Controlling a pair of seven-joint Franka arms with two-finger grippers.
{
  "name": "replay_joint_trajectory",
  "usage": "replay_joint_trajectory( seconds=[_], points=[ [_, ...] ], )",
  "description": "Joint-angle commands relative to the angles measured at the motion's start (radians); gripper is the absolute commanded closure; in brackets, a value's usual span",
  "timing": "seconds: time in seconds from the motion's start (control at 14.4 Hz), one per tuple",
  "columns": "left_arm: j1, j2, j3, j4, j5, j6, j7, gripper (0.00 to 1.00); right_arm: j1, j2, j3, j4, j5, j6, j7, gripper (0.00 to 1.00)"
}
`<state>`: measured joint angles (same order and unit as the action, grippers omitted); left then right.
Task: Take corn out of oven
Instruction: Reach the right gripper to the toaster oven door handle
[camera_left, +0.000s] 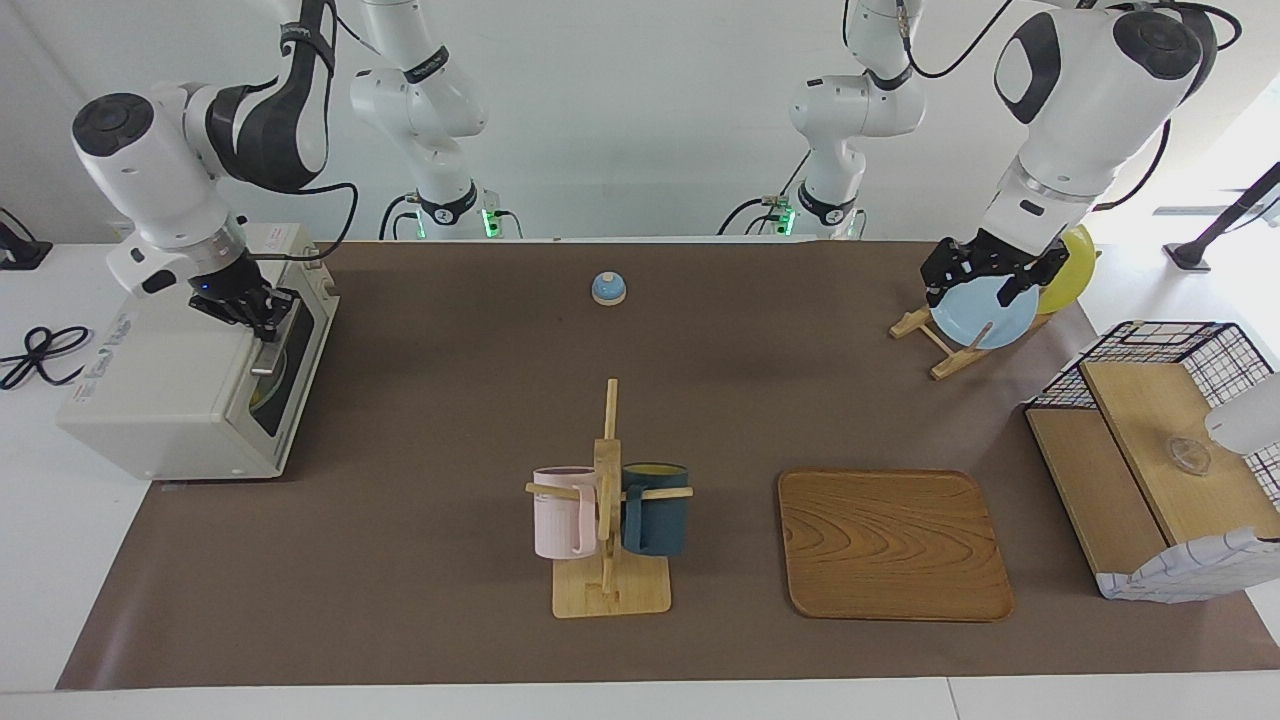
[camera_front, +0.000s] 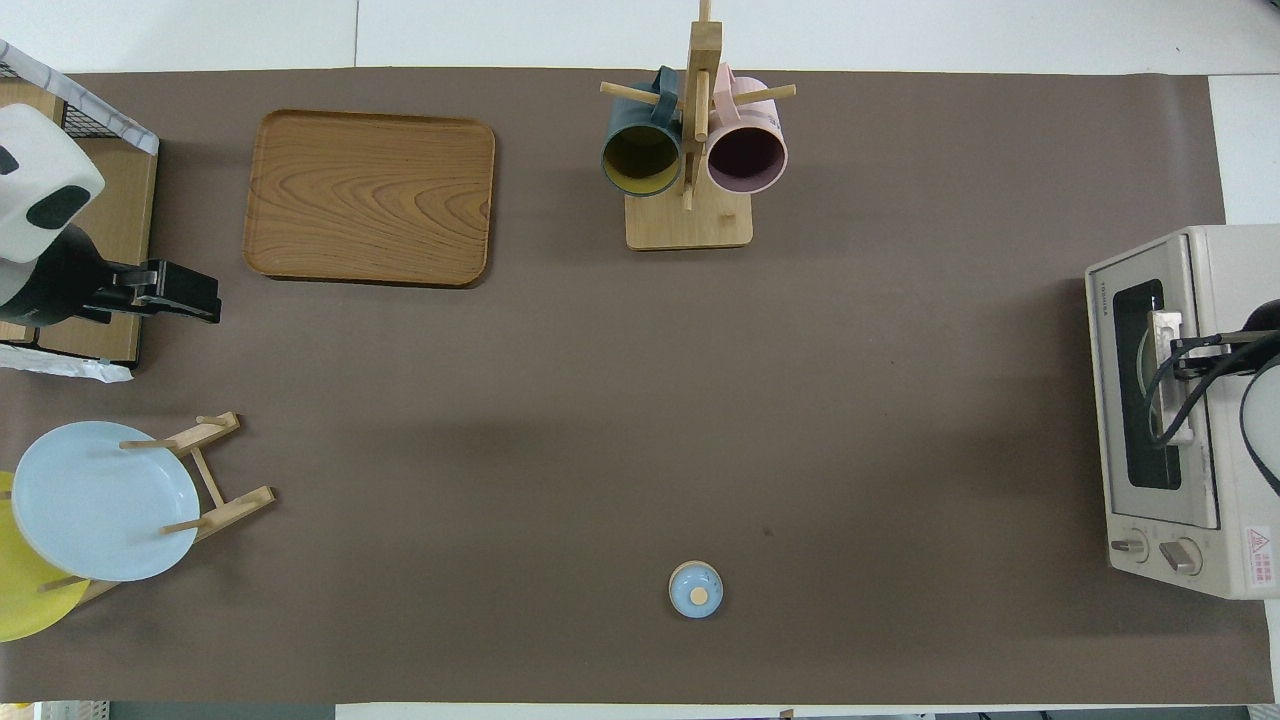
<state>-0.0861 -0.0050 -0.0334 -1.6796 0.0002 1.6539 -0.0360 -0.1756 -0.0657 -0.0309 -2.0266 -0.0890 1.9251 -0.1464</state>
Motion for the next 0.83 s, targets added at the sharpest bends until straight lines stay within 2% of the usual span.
replay_joint_trajectory(
  seconds=[0.0, 0.07, 0.28, 0.48, 0.76],
  points=[
    [0.008, -0.021, 0.000, -0.018, -0.012, 0.006, 0.005, 0.00, 0.042, -0.006, 0.009, -0.038, 0.009, 0.020, 0.065, 1.00],
    [0.008, -0.021, 0.000, -0.018, -0.012, 0.006, 0.005, 0.00, 0.044, 0.001, 0.009, -0.050, 0.011, 0.026, 0.065, 1.00],
    [0.008, -0.021, 0.000, -0.017, -0.012, 0.007, 0.005, 0.00, 0.045, 0.035, 0.009, -0.133, 0.017, 0.173, 0.060, 1.00],
    [0.008, -0.021, 0.000, -0.018, -0.012, 0.006, 0.005, 0.00, 0.103, 0.079, 0.012, -0.136, 0.064, 0.218, 0.073, 1.00],
    [0.008, -0.021, 0.000, -0.018, -0.012, 0.006, 0.005, 0.00, 0.143, 0.109, 0.012, -0.138, 0.066, 0.264, 0.103, 1.00]
  ],
)
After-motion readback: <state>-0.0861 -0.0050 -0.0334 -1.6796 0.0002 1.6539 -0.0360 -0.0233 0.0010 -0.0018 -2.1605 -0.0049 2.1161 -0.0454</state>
